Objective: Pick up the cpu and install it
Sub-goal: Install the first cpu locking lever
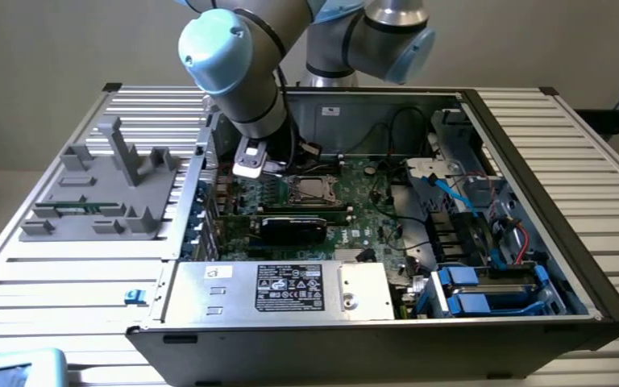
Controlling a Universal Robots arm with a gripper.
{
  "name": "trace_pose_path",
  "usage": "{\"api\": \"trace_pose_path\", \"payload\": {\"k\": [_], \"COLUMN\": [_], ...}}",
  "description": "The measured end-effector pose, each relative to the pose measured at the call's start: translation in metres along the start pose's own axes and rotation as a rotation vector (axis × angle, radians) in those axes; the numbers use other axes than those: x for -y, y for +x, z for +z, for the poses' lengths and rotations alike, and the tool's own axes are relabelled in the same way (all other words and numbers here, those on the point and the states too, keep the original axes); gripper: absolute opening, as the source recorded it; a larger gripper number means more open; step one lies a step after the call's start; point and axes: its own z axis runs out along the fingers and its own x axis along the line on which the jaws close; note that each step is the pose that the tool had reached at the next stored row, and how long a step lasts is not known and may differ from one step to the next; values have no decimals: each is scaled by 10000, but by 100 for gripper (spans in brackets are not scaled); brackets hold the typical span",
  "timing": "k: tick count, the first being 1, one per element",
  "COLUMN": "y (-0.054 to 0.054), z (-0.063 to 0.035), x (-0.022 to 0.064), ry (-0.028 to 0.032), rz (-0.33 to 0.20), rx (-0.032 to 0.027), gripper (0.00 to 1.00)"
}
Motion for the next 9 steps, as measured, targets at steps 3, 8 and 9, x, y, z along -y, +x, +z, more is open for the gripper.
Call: {"api": "trace_pose_path", "payload": {"k": [3,8,9], "y": [-2,-6,-7], "z": [0,3,3], "x": [7,15,16], "ry": [20,45,50], "rz": [43,141,164], "rx": [-9,-41,-48], "gripper": [12,12,12]}}
